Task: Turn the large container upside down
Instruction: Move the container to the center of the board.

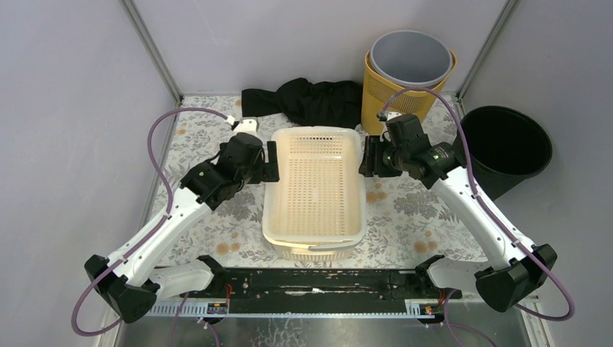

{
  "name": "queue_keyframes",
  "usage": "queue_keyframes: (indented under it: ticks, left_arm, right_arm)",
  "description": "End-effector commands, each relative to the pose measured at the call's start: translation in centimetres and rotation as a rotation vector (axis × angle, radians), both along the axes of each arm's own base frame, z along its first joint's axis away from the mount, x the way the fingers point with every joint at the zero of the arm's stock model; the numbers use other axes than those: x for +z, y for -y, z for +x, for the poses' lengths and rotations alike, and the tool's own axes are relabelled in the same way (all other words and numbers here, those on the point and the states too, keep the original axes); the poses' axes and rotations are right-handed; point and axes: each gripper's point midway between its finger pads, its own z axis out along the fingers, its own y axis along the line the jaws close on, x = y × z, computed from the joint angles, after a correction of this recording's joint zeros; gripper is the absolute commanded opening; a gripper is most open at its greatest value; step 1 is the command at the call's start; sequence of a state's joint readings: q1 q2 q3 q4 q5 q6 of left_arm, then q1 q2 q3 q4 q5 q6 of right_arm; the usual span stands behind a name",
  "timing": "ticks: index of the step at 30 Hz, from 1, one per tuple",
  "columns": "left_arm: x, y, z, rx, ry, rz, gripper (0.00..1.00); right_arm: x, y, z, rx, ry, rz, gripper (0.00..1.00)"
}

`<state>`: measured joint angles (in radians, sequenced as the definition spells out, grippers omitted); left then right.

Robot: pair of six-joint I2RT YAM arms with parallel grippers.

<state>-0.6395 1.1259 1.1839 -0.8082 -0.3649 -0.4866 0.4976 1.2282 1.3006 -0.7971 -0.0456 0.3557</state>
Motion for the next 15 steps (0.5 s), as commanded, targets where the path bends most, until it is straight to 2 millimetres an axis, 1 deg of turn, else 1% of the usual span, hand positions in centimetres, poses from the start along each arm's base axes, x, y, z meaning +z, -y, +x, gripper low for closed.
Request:
queue_keyframes:
  ticks: [1, 4, 7, 10, 15]
  left_arm:
    - [-0.7, 0.9, -1.7, -0.03, -0.031, -0.055, 1.0]
    - [-1.4, 1.8, -2.6, -0.058, -0.053, -0.094, 1.0]
    - [-2.3, 2.5, -3.3, -0.079, -0.08, -0.107, 1.0]
    - [-3.1, 2.8, -3.7, -0.083, -0.097, -0.101, 1.0]
    - [-4.5, 2.7, -3.8, -0.072, -0.115, -0.08, 1.0]
  right_arm:
    - [0.2, -0.8, -1.2, 0.034, 0.021, 0.023, 0.59]
    - [0.0, -1.0, -1.8, 0.041, 0.019, 0.04, 0.63]
    - [-1.6, -1.0, -2.5, 0.055, -0.025, 0.019, 0.65]
    - [-2.6, -1.2, -2.8, 0.062, -0.043, 0.012, 0.66]
    - [-3.3, -2.1, -3.1, 0.08, -0.05, 0.009, 0.65]
